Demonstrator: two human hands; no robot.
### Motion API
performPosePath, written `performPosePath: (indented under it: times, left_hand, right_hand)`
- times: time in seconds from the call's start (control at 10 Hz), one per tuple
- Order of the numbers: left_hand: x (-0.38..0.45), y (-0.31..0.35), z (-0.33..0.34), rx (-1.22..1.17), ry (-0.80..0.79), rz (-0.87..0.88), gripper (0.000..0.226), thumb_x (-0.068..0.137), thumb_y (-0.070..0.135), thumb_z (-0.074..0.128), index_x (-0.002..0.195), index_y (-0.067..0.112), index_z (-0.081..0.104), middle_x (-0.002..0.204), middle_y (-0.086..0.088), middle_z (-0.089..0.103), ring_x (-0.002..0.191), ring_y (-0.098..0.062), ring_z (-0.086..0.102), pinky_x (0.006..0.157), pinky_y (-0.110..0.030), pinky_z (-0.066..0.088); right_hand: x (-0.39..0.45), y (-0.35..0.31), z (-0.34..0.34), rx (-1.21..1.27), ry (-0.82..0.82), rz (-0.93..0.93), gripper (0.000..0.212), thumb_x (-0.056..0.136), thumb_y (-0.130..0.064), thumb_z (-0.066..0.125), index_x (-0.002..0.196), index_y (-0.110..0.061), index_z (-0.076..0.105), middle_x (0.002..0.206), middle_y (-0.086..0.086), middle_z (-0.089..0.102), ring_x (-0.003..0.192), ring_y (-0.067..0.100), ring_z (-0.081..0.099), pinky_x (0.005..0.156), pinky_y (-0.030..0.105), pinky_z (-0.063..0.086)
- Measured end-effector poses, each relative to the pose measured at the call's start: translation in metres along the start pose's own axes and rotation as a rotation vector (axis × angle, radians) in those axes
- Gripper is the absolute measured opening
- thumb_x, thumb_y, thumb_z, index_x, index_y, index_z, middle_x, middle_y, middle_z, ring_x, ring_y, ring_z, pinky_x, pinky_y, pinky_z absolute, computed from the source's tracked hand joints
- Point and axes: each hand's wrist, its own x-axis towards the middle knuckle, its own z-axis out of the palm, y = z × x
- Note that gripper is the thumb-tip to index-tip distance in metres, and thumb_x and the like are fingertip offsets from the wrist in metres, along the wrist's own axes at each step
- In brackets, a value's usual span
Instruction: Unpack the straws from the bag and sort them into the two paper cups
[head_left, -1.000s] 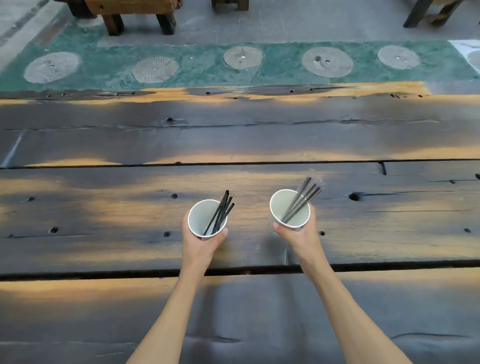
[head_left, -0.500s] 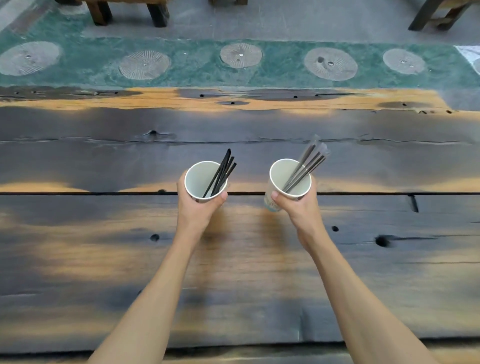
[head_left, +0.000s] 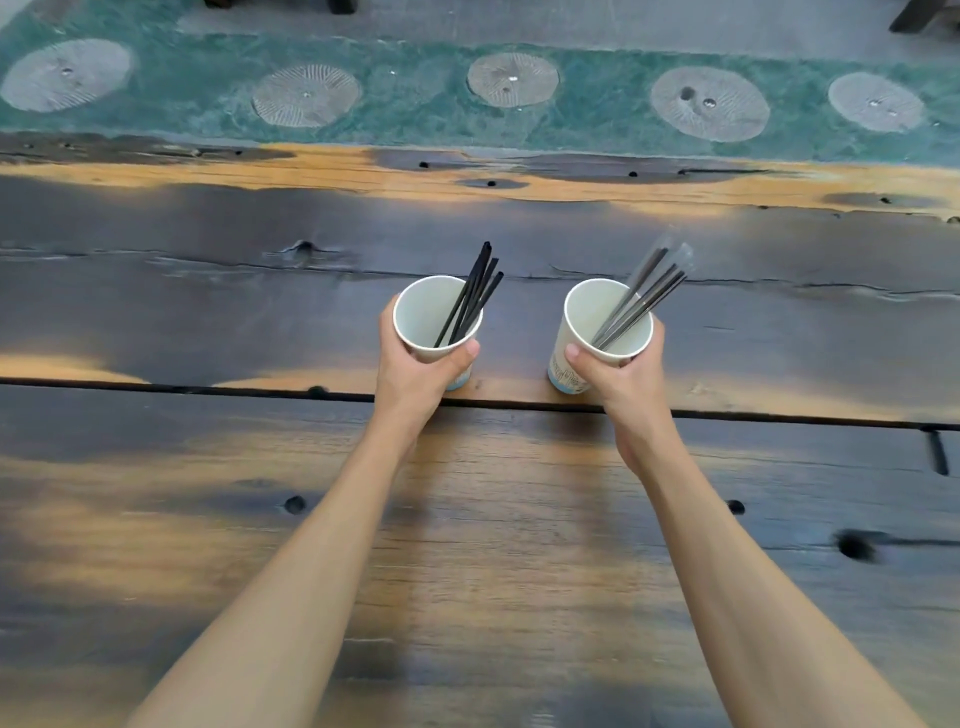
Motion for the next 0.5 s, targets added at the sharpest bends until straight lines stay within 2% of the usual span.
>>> performPosePath:
  times: [0.3,0.4,0.5]
  left_hand:
    - [0.001,0.003,0.001,0.011,-0.019,-0.007,0.088,0.073,0.019,0.089,0.142,0.028,0.036,0.135,0.01,0.055,0.122,-0.002,0.055,0.101,-0.023,0.048]
    - [-0.002,0.002,-0.003,0.019,-0.035,-0.033,0.098,0.07,0.023,0.09,0.147,0.027,0.03,0.141,0.009,0.05,0.127,-0.003,0.052,0.107,-0.031,0.046]
    - [-0.014,0.011,-0.009,0.101,-0.011,-0.103,0.112,0.065,0.043,0.09,0.151,0.04,0.019,0.156,0.007,0.034,0.142,-0.011,0.036,0.117,-0.043,0.033]
  right_hand:
    - [-0.001,0.006,0.004,-0.042,-0.029,0.001,0.084,0.074,-0.013,0.084,0.141,-0.019,0.034,0.129,-0.005,0.057,0.118,0.006,0.058,0.102,0.03,0.048]
    - [-0.006,0.001,0.001,-0.044,-0.054,0.02,0.089,0.077,-0.006,0.083,0.146,-0.02,0.03,0.134,-0.006,0.055,0.118,0.003,0.058,0.101,0.027,0.049]
    - [-0.02,-0.008,-0.003,-0.096,-0.035,0.039,0.099,0.077,-0.016,0.084,0.153,-0.027,0.021,0.144,-0.017,0.041,0.128,0.001,0.048,0.108,0.027,0.042]
